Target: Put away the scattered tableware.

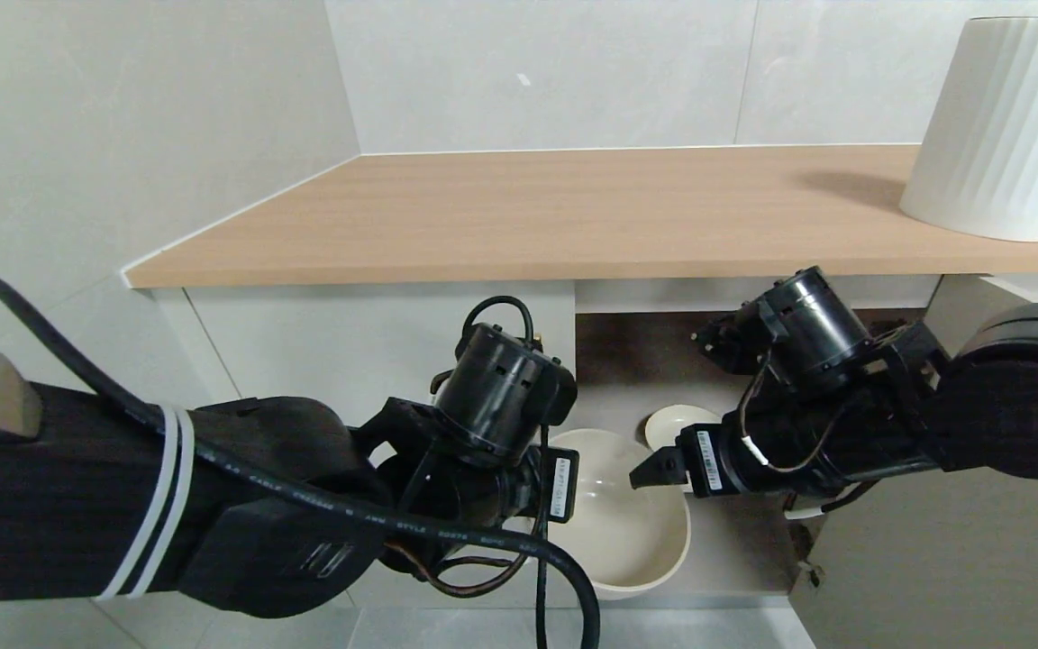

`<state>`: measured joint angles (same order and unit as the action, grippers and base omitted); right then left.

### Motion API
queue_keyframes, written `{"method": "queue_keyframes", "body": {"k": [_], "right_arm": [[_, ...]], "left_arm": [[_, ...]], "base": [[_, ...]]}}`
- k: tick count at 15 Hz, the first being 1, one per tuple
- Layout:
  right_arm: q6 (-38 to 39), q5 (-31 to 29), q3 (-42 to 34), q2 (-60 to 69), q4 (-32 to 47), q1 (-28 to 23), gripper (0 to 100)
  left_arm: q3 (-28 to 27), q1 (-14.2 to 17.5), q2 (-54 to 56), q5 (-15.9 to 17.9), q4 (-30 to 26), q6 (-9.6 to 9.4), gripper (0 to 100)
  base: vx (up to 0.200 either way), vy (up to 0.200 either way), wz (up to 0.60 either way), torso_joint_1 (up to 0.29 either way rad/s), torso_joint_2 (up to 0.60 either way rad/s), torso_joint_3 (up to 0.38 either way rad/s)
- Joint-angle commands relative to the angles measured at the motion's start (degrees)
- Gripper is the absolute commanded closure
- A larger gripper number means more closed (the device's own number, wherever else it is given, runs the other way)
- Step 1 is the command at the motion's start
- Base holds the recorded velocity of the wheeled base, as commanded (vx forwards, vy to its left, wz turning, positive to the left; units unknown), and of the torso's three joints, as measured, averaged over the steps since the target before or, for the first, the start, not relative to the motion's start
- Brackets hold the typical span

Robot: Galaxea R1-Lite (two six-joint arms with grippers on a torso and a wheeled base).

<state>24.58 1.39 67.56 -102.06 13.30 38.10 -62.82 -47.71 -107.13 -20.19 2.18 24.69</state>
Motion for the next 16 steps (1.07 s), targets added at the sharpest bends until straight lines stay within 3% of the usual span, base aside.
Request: {"method": "queue_keyframes", "body": {"k": [1,4,5,16], "right_arm": [[0.03,0.02,0.20,-2.27,-0.03,0.14,0],[0.21,-0.07,0.38,-3.15,-1.08,0.22,0],[0.21,-0.07,0.38,-3.23,-1.17,0.22,100],[1.26,-1.13,-0.24,-4.11,-2.05,1.81,100]], "left_arm": [[0.06,-0.10,0.61,-0.03,0.10,0.10,100],[0.06,-0.45,0.26,-0.03,0.10,0.10,100],[0.06,-0.45,0.17,-0.03,0.10,0.10,100],[0.06,-0.54,-0.89,-0.03,0.19,0.01,100]], "base": [[0.000,0.000,0.00,0.000,0.00,0.000],[0.000,0.000,0.00,0.000,0.00,0.000],[0.000,0.000,0.00,0.000,0.00,0.000],[0.000,0.000,0.00,0.000,0.00,0.000]]}}
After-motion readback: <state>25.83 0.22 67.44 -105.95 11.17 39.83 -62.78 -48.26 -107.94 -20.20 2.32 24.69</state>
